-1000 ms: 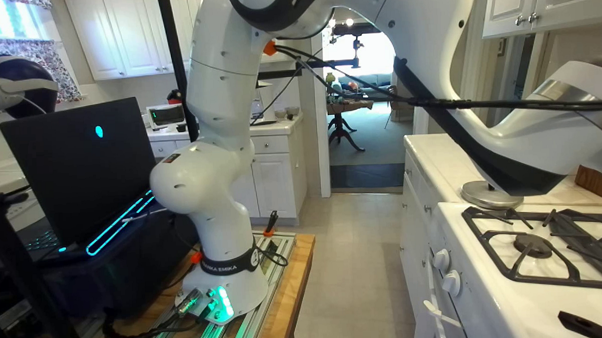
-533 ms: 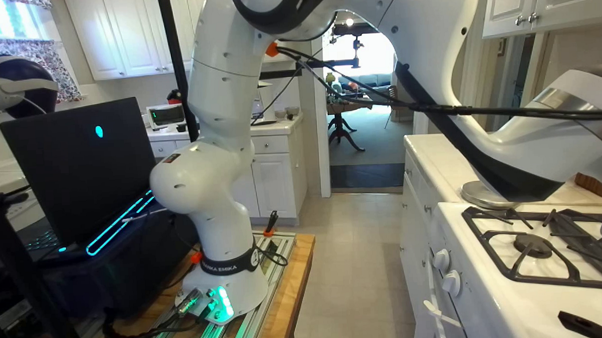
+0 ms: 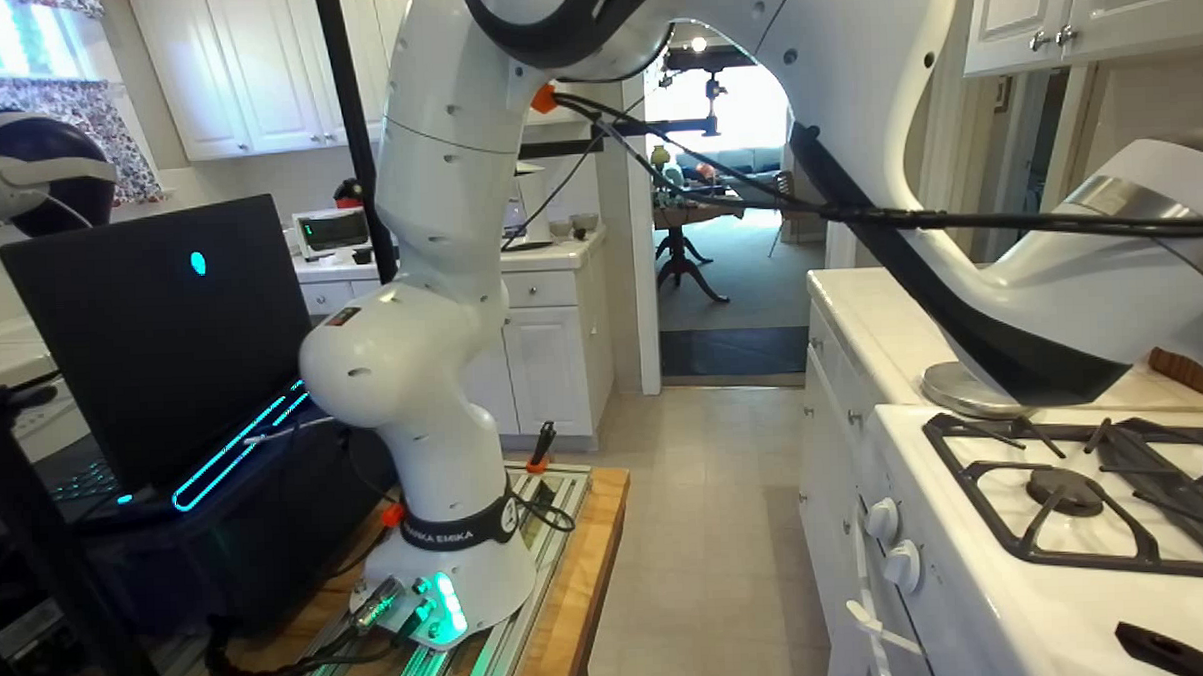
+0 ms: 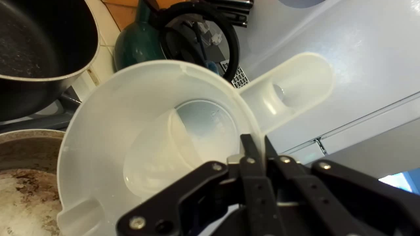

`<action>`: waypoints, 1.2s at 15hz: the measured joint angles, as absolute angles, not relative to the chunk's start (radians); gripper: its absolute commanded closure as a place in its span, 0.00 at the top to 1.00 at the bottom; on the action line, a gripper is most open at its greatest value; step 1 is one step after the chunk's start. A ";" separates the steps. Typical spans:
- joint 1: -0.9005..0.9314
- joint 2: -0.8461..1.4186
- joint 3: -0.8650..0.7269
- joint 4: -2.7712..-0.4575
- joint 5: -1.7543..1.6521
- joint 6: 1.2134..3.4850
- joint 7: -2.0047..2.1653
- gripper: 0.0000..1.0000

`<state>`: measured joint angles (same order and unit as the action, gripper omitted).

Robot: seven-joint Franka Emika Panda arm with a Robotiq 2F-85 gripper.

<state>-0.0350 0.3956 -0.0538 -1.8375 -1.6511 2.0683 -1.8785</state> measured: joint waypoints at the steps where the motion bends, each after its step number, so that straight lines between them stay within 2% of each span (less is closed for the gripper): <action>1: -0.035 0.396 -0.054 -1.838 -1.663 2.068 -1.878 0.01; 18: -0.034 0.395 -0.056 -1.856 -1.807 2.043 -1.879 0.01</action>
<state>-0.0342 0.3950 -0.0564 -1.8556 -1.8066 2.0429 -1.8785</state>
